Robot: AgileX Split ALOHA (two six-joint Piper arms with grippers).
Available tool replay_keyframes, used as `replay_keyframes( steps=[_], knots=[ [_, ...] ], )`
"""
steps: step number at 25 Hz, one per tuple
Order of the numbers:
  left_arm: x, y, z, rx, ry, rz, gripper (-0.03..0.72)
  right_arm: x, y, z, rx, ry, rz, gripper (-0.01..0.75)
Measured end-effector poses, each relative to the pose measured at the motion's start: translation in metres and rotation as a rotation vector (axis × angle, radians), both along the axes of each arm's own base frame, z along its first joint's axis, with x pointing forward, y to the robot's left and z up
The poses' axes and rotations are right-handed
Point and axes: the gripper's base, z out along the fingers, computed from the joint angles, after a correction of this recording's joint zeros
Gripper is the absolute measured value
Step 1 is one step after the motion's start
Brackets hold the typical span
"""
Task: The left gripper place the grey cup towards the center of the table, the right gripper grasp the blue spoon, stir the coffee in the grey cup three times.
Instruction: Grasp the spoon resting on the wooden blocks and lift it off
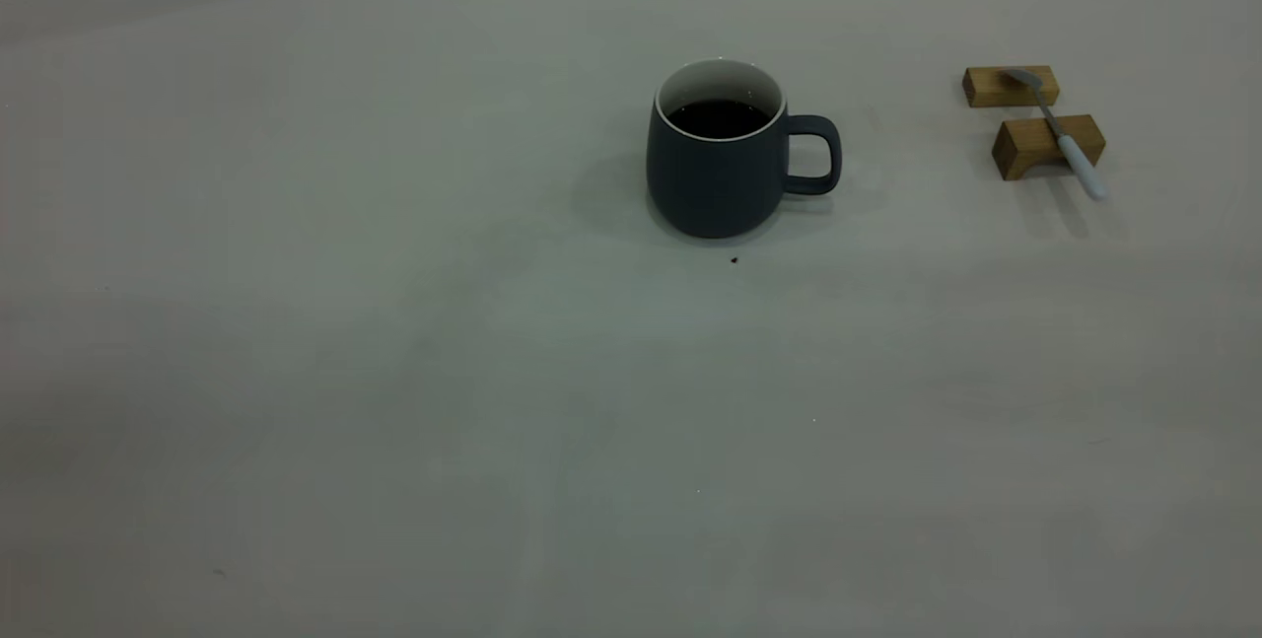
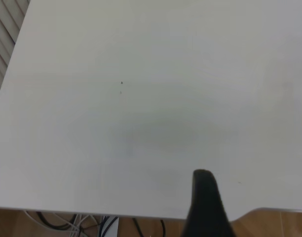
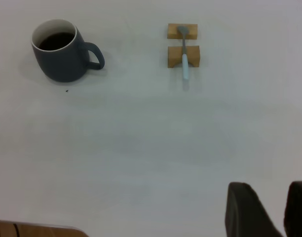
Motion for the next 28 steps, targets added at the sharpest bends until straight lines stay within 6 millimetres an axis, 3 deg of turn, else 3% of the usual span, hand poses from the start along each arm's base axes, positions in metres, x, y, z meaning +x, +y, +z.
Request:
replay_keyframes(
  steps=[5, 9, 14, 19, 25, 28],
  knots=[
    [0.000, 0.000, 0.000, 0.000, 0.000, 0.000, 0.585, 0.003, -0.001, 0.002, 0.022, 0.002, -0.024, 0.238],
    [0.000, 0.000, 0.000, 0.000, 0.000, 0.000, 0.585, 0.025, -0.001, 0.007, 0.022, 0.075, -0.035, 0.262],
    [0.000, 0.000, 0.000, 0.000, 0.000, 0.000, 0.585, 0.077, -0.002, 0.009, 0.023, 0.154, -0.048, 0.391],
    [0.000, 0.000, 0.000, 0.000, 0.000, 0.000, 0.585, 0.133, 0.000, -0.008, 0.052, 0.251, -0.051, 0.533],
    [0.000, 0.000, 0.000, 0.000, 0.000, 0.000, 0.585, 0.181, 0.004, -0.049, 0.076, 0.438, -0.027, 0.556],
    [0.000, 0.000, 0.000, 0.000, 0.000, 0.000, 0.585, 0.205, 0.006, -0.059, 0.071, 0.504, -0.005, 0.556]
  ],
)
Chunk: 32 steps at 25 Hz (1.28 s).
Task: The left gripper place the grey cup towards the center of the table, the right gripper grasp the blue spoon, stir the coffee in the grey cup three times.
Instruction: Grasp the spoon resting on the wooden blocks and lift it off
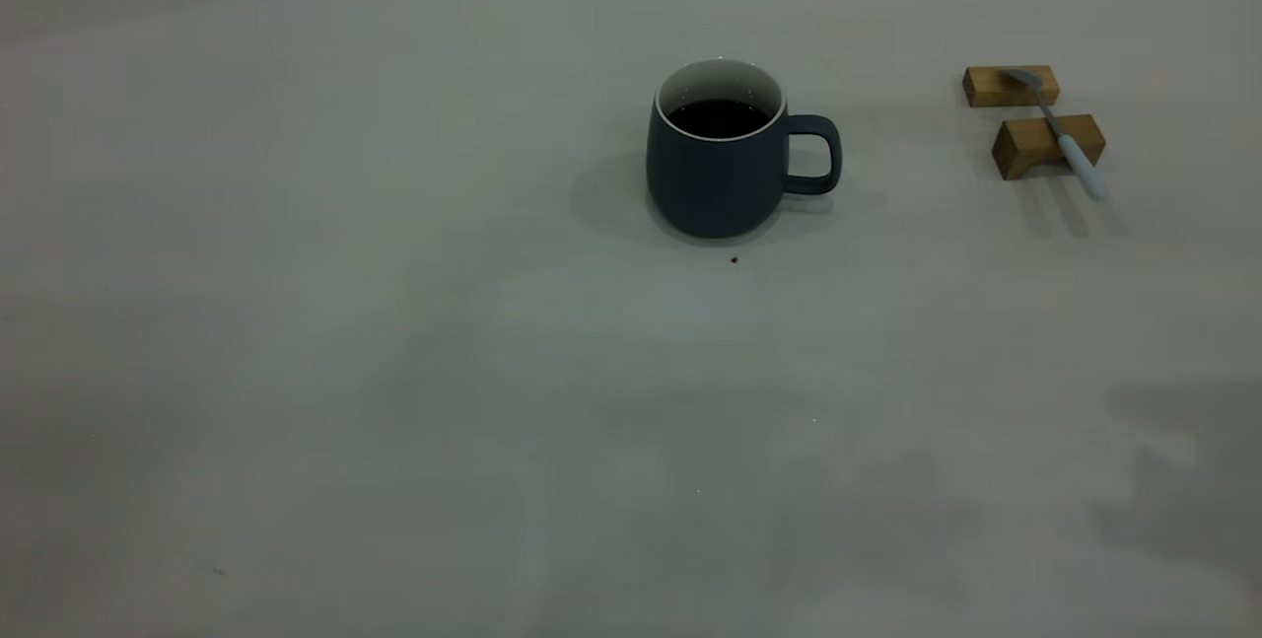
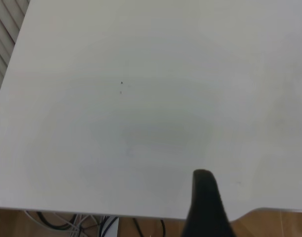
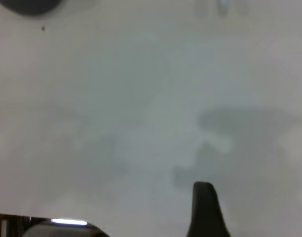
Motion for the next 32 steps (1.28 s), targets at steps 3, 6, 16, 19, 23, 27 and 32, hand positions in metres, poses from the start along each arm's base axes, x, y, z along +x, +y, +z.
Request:
replay_keyframes(
  steps=[3, 6, 16, 19, 23, 27, 32],
  knots=[
    [0.000, 0.000, 0.000, 0.000, 0.000, 0.000, 0.585, 0.027, 0.000, -0.004, -0.010, 0.026, 0.024, 0.556],
    [0.000, 0.000, 0.000, 0.000, 0.000, 0.000, 0.585, 0.056, 0.001, -0.015, -0.014, 0.070, 0.037, 0.556],
    [0.000, 0.000, 0.000, 0.000, 0.000, 0.000, 0.585, 0.143, 0.000, -0.076, -0.034, 0.185, 0.058, 0.559],
    [0.000, 0.000, 0.000, 0.000, 0.000, 0.000, 0.585, 0.166, -0.002, -0.098, -0.073, 0.210, 0.093, 0.572],
    [0.000, 0.000, 0.000, 0.000, 0.000, 0.000, 0.585, 0.188, -0.004, -0.123, -0.100, 0.231, 0.114, 0.582],
    [0.000, 0.000, 0.000, 0.000, 0.000, 0.000, 0.585, 0.206, -0.004, -0.143, -0.106, 0.241, 0.122, 0.582],
    [0.000, 0.000, 0.000, 0.000, 0.000, 0.000, 0.585, 0.223, -0.004, -0.153, -0.104, 0.243, 0.124, 0.582]
  ],
)
